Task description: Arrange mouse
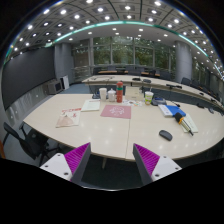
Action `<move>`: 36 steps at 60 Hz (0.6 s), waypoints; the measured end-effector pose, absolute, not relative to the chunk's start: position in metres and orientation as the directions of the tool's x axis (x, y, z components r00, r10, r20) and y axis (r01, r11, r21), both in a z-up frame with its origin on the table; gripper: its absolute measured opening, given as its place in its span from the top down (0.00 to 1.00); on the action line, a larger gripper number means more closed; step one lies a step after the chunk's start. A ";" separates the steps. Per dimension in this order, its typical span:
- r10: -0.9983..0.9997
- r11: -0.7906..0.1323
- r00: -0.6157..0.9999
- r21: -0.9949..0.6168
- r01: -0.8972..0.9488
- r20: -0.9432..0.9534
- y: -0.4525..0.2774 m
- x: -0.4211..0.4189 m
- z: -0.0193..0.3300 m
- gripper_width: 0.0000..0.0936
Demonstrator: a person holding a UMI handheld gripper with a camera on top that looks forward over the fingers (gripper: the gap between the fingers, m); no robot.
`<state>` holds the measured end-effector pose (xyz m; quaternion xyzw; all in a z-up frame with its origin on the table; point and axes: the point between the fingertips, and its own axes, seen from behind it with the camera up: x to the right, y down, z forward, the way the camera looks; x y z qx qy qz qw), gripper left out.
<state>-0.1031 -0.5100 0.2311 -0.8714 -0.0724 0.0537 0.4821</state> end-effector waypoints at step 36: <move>-0.068 -0.628 0.990 -0.776 0.052 0.121 -0.316 0.213 0.031 0.09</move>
